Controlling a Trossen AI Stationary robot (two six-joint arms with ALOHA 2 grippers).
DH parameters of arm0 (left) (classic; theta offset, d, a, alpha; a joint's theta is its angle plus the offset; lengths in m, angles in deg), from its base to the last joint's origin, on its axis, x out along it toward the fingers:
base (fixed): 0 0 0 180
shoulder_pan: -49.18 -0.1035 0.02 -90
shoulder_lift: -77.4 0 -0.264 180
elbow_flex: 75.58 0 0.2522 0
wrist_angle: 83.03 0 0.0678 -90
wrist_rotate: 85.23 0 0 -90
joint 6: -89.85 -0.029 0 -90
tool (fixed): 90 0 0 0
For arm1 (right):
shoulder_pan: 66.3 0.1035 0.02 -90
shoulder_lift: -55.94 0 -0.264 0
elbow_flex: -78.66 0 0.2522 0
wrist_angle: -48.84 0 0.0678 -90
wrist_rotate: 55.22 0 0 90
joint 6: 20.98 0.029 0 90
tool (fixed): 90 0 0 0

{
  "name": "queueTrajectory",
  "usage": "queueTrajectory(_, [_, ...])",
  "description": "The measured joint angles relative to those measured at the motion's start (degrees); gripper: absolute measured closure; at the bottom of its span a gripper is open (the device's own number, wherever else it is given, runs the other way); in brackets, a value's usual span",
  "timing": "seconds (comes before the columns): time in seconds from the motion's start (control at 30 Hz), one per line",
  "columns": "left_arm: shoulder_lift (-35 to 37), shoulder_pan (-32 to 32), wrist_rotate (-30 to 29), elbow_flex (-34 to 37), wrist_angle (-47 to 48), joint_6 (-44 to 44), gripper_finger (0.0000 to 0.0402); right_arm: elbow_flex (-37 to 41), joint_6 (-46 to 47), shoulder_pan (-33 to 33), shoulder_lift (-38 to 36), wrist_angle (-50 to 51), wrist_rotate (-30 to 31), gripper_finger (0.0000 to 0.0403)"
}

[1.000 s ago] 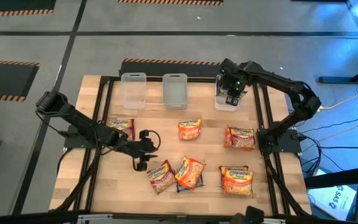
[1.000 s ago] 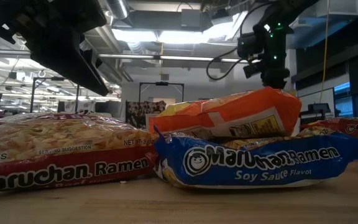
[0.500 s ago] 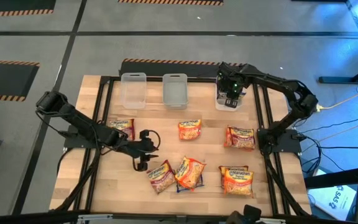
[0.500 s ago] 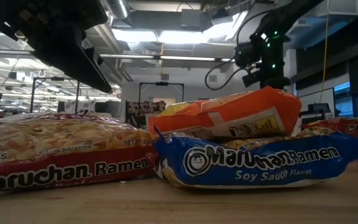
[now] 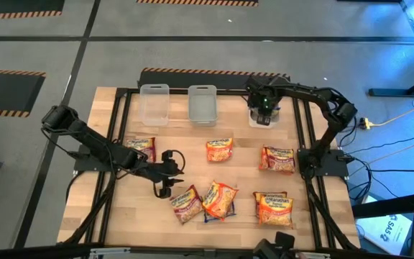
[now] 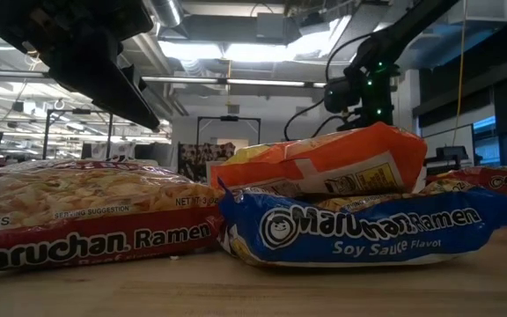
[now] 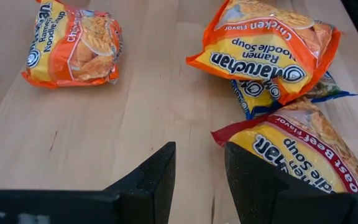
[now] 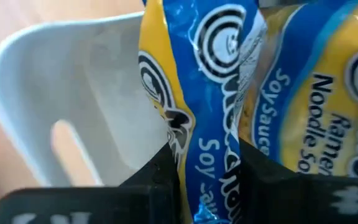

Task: Sort Maruchan noodles
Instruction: Put the blue noodle pack into the white bin

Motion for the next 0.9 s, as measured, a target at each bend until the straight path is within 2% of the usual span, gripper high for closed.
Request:
queueTrajectory(0.17, [0.0,0.0,0.4,0.0,-0.2,-0.1,0.0269,-0.3,1.1,0.0,0.0,-0.7,0.7,0.0278])
queueTrajectory(0.33, [0.0,0.0,2.1,0.0,-0.9,-1.3,0.0269,-2.2,1.4,0.0,0.0,0.0,6.0,0.0207])
queueTrajectory(0.47, [0.0,0.0,2.1,0.0,-1.2,-1.5,0.0269,-3.0,1.4,-0.1,0.0,-0.2,8.3,0.0172])
queueTrajectory(0.57, [0.0,0.0,2.0,0.0,-1.2,-1.5,0.0269,-3.1,2.2,0.0,0.0,-1.4,11.9,0.0165])
queueTrajectory(0.7, [0.0,0.0,2.0,0.0,-1.2,-1.5,0.0269,-3.2,3.3,0.0,0.0,-1.5,12.4,0.0169])
queueTrajectory(0.9, [0.0,0.0,2.0,0.0,-1.2,-1.5,0.0269,-7.6,8.3,4.8,-1.0,7.7,11.8,0.0184])
